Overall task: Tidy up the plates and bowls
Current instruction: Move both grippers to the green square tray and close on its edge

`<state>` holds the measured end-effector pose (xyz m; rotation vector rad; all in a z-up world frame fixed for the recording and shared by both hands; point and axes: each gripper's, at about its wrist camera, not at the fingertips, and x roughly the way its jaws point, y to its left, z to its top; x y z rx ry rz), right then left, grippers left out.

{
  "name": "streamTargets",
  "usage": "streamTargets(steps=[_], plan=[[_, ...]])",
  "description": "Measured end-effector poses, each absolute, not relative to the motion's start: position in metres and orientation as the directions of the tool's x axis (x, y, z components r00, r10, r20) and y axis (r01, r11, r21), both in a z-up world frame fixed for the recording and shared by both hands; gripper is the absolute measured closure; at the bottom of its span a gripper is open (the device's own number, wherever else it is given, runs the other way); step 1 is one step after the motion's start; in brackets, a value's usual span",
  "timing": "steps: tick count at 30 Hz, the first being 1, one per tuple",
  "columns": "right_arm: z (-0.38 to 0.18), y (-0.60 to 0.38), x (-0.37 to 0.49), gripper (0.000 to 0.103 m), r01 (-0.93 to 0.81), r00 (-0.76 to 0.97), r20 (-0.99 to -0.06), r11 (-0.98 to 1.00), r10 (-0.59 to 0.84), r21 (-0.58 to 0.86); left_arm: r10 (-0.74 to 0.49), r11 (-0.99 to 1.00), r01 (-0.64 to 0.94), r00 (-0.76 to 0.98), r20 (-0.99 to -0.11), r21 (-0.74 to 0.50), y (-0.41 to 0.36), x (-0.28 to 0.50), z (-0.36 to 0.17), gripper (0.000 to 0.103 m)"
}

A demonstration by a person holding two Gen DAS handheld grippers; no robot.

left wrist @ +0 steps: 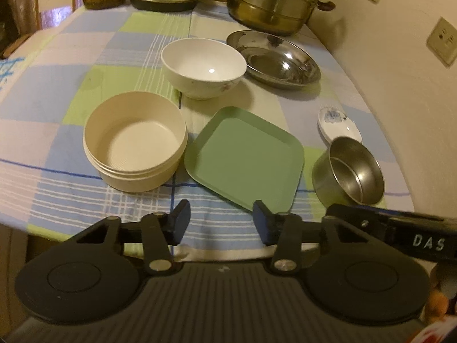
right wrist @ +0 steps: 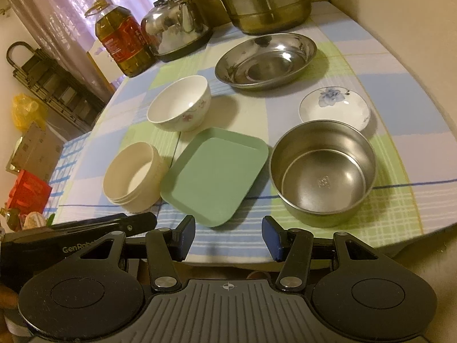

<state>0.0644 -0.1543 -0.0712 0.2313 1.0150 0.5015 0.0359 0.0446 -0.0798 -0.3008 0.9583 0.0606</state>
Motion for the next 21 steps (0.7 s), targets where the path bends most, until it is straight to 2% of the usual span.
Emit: streamTargets(steps=[7, 9, 21], plan=[[-0.089, -0.135, 0.076, 0.052, -0.307, 0.432, -0.769, 0.878, 0.472, 0.367, -0.064, 0.948, -0.215, 0.594, -0.802, -0.234, 0.044, 0.046, -0.093, 0.070], [-0.094, -0.132, 0.080, 0.061, -0.297, 0.428, -0.775, 0.882, 0.465, 0.365, -0.052, 0.946, -0.228, 0.595, -0.802, -0.230, 0.045, 0.050, -0.096, 0.070], [-0.109, -0.115, 0.098, 0.074, -0.262, 0.443, -0.798, 0.910, 0.410, 0.322, -0.009, 0.940, -0.274, 0.574, -0.819, -0.202, 0.050, 0.068, -0.110, 0.070]])
